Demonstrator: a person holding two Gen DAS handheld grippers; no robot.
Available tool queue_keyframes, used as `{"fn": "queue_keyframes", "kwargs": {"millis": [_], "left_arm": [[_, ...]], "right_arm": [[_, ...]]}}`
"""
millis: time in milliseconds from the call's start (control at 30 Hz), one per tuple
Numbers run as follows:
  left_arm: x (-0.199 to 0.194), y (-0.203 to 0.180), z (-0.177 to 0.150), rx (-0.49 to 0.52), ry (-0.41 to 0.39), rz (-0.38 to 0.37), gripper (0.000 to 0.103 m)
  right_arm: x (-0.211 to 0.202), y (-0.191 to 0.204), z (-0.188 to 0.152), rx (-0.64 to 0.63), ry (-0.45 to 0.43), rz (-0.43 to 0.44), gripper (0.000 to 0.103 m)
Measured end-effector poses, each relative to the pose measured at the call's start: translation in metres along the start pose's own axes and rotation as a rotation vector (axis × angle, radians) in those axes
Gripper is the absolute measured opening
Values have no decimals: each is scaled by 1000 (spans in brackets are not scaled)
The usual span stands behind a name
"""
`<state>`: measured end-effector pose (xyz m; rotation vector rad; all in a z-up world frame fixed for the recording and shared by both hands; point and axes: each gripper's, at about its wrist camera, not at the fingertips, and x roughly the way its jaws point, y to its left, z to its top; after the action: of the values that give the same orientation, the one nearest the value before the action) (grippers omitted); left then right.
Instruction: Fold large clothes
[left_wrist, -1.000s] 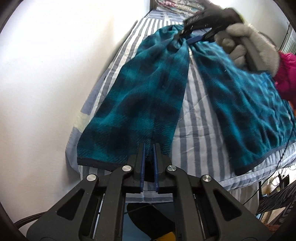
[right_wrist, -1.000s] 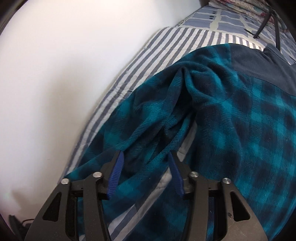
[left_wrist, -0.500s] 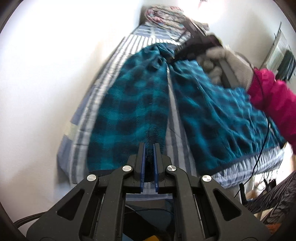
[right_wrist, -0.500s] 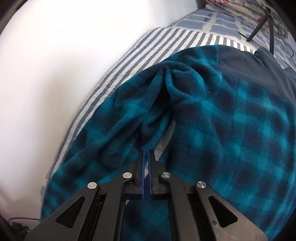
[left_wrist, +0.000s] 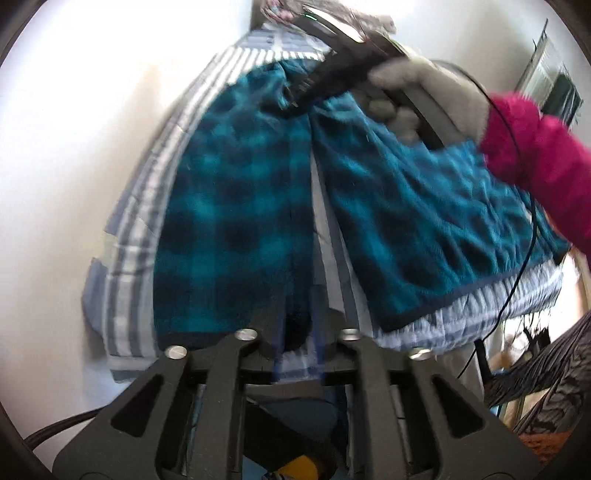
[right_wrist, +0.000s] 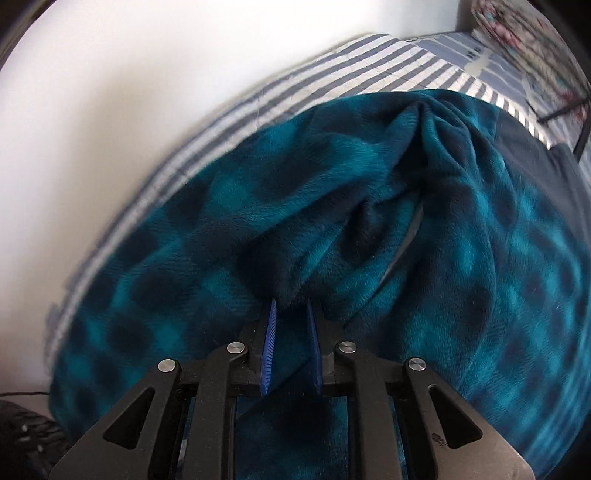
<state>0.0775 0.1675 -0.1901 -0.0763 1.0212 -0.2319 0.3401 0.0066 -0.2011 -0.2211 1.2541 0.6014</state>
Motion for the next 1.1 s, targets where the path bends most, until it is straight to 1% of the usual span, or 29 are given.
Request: {"fn": "queue_keyframes", "kwargs": {"millis": [33, 67, 100, 133, 167, 200, 233, 267, 300, 333, 367, 400, 433, 533, 567, 600, 633, 667, 700, 733, 767, 867, 900, 967, 1000, 1100], "left_arm": [[-8, 7, 3, -25, -39, 9, 51], [-14, 14, 6, -49, -70, 25, 69], [-15, 20, 9, -67, -86, 44, 70], [-15, 27, 14, -83, -94, 83, 70], [-12, 34, 18, -95, -94, 124, 70], [-10, 42, 21, -112, -89, 145, 70], [-5, 50, 23, -141, -74, 161, 68], [0, 56, 24, -158, -60, 164, 60], [6, 62, 25, -170, -37, 176, 55], [13, 65, 26, -174, -13, 195, 47], [20, 68, 26, -175, 15, 207, 46], [25, 72, 25, -179, 34, 204, 46], [31, 75, 25, -187, 54, 206, 47], [45, 83, 25, -200, 93, 238, 46], [49, 86, 25, -209, 99, 223, 46], [51, 86, 25, -217, 99, 202, 44], [57, 86, 28, -219, 99, 193, 16], [58, 86, 29, -221, 102, 190, 1], [55, 85, 31, -233, 87, 178, 1], [50, 83, 33, -245, 69, 157, 0], [41, 79, 36, -260, 41, 118, 0], [13, 55, 48, -248, -43, 35, 0], [0, 41, 54, -230, -78, 0, 0], [-15, 19, 63, -187, -123, -43, 0], [-20, 7, 68, -166, -141, -67, 0], [-25, -21, 76, -107, -161, -111, 0]], "right_arm": [[-8, -4, -2, 20, -22, 31, 15], [-16, -8, -3, 33, -44, 51, 15], [-23, -12, -5, 46, -68, 71, 15], [-29, -13, -5, 60, -85, 92, 15], [-33, -17, -7, 70, -94, 107, 15], [-38, -20, -9, 81, -106, 124, 15], [-43, -22, -13, 87, -121, 135, 15], [-46, -24, -14, 84, -126, 139, 15], [-49, -29, -20, 76, -131, 140, 15], [-52, -29, -23, 69, -137, 140, 15], [-52, -28, -25, 65, -137, 143, 15], [-52, -34, -25, 62, -135, 146, 15], [-52, -32, -29, 59, -135, 148, 15], [-54, -39, -39, 53, -146, 144, 15], [-57, -44, -43, 56, -151, 144, 15], [-59, -50, -47, 65, -157, 146, 15], [-48, -49, -43, 74, -160, 147, 16], [-47, -56, -46, 92, -160, 147, 23], [-46, -62, -49, 111, -159, 145, 27], [-44, -68, -51, 125, -157, 145, 36], [-43, -72, -51, 138, -153, 144, 39], [-38, -86, -54, 169, -130, 157, 39], [-39, -89, -53, 174, -128, 159, 39], [-46, -91, -45, 179, -143, 154, 39], [-52, -91, -40, 178, -154, 151, 40], [-66, -88, -21, 175, -186, 165, 44]]}}
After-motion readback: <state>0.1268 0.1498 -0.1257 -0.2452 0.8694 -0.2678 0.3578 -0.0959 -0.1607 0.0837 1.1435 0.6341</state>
